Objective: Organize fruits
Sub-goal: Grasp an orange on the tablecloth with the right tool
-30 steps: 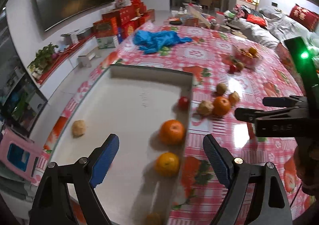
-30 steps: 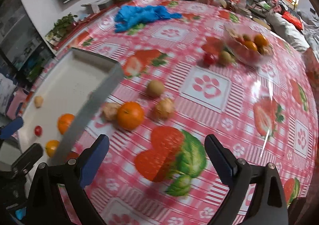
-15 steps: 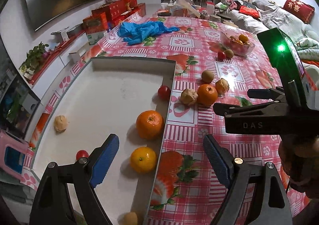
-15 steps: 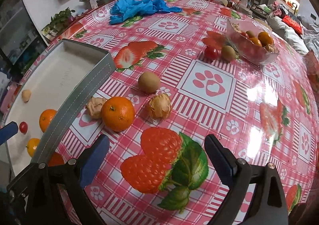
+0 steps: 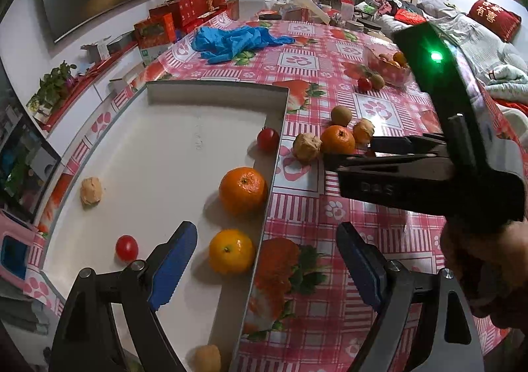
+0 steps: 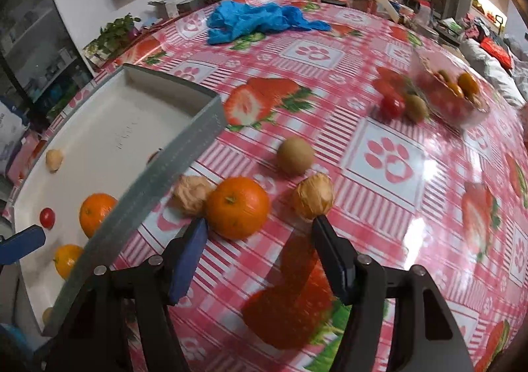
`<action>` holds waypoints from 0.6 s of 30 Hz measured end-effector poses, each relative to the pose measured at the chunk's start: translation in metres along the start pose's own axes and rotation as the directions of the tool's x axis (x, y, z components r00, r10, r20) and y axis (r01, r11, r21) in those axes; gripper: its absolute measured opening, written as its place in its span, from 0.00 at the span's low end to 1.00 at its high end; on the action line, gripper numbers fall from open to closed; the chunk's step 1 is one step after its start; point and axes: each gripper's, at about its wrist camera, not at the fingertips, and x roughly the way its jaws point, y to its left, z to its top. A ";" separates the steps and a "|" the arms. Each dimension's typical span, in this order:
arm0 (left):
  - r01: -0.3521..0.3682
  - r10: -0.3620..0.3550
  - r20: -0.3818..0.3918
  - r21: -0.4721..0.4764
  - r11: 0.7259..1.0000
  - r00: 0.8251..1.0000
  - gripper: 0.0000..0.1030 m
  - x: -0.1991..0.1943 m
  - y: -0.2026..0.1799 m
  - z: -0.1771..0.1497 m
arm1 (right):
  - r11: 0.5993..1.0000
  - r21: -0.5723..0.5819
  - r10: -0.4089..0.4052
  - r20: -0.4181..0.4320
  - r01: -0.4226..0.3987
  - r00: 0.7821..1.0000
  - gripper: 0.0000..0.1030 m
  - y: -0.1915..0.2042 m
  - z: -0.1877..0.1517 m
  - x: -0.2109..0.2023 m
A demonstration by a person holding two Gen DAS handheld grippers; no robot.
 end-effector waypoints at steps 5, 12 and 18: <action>0.007 -0.007 0.008 -0.002 1.000 1.000 0.85 -0.012 0.002 0.012 | 0.999 0.020 0.048 0.017 -0.048 0.999 0.40 0.001 0.003 0.000; 0.022 -0.023 0.032 0.015 1.000 0.999 0.85 -0.026 -0.009 0.034 | 0.991 0.088 0.094 0.034 -0.096 0.995 0.40 -0.028 -0.011 -0.019; 0.071 -0.071 0.025 0.020 0.997 0.997 0.85 -0.018 -0.039 0.049 | 0.976 0.197 0.088 0.046 -0.095 0.995 0.40 -0.069 -0.044 -0.044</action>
